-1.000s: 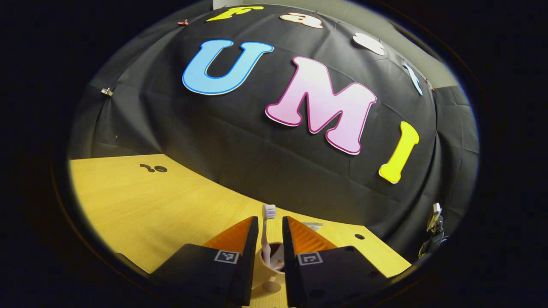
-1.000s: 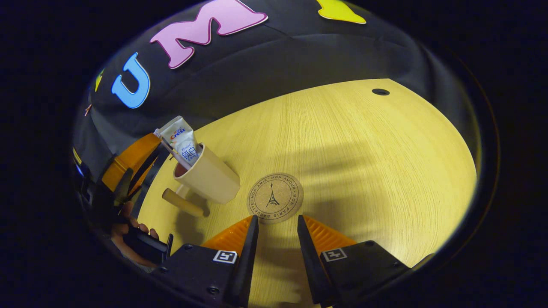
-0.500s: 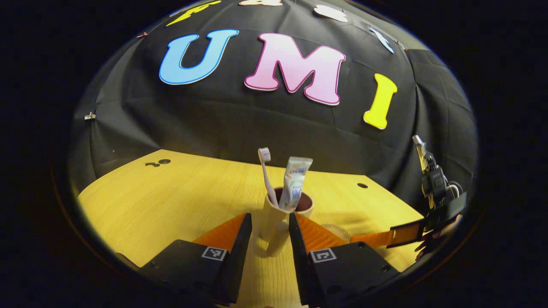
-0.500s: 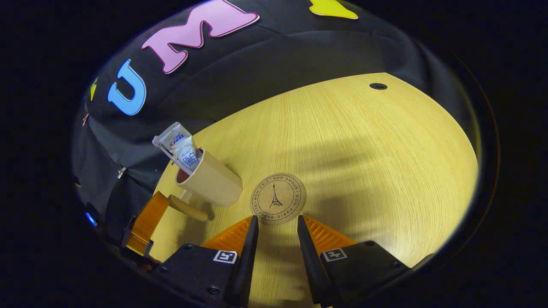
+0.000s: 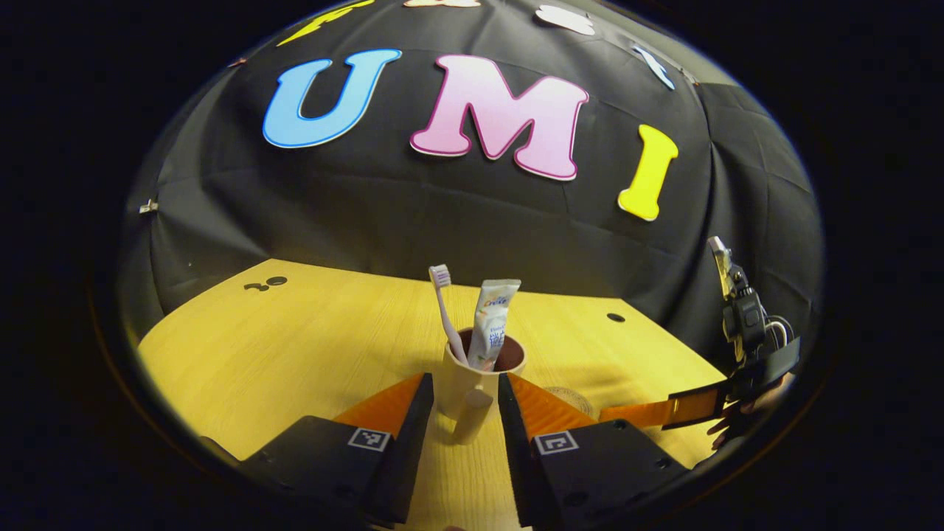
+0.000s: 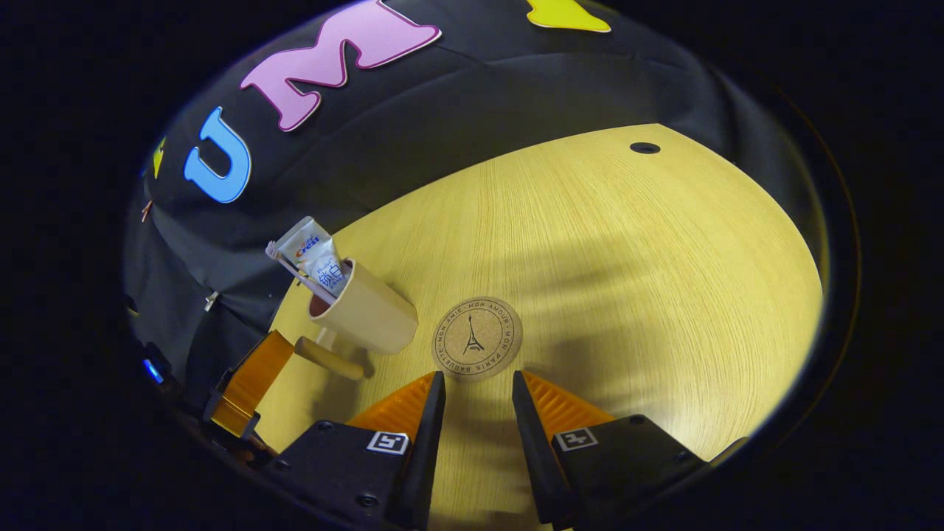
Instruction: Put the toothbrush and toothpaste on the desktop into the cup, then pick up the cup and place it on the coaster on the desktop.
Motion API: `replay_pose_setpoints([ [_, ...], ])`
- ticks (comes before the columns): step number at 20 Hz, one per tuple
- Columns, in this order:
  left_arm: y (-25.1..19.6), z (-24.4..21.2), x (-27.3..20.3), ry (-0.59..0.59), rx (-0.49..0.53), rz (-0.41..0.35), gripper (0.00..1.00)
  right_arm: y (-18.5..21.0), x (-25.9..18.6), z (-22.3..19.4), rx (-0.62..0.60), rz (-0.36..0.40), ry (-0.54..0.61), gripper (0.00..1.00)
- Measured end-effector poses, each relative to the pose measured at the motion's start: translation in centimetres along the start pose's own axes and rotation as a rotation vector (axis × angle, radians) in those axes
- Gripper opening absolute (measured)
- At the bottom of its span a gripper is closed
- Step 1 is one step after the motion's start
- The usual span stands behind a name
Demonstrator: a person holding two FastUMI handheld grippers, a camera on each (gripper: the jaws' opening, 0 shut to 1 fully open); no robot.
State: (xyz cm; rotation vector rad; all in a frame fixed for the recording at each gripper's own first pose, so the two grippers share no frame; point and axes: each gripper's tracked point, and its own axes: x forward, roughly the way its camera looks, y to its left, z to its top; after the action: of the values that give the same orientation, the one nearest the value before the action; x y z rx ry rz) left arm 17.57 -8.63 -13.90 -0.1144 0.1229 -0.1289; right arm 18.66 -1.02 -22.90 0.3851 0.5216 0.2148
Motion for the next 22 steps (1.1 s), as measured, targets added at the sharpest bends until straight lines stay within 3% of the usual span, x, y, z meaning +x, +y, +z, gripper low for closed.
replay_pose_setpoints([
  [9,-0.1,-1.2,-0.2,0.299,-0.064,-0.034,0.57,-1.4,-2.9,0.2,0.032,-0.02,0.032,0.57],
  [22,-1.1,-4.6,3.0,0.582,0.055,-0.031,0.57,-3.8,-4.4,0.1,0.066,-0.014,0.081,0.57],
])
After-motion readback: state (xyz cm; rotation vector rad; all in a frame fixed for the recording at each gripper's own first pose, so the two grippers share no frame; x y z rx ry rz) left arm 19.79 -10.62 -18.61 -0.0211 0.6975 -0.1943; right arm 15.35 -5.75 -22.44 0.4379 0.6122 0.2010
